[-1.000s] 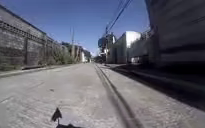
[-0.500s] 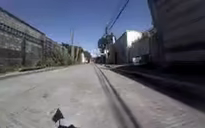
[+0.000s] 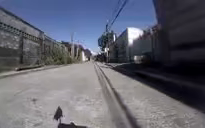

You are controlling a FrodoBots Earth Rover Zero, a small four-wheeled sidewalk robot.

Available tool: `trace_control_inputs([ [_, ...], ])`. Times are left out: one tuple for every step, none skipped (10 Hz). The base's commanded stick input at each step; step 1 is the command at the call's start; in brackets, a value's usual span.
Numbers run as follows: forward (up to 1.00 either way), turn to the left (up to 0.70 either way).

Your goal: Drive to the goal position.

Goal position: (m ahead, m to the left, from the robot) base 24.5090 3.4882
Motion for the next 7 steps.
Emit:
trace_control_inputs([
  [0.70, 0.00],
  [0.70, 0.00],
  [0.70, 0.00],
  [0.70, 0.00],
  [0.70, 0.00],
  [0.70, 0.00],
  [0.70, 0.00],
])
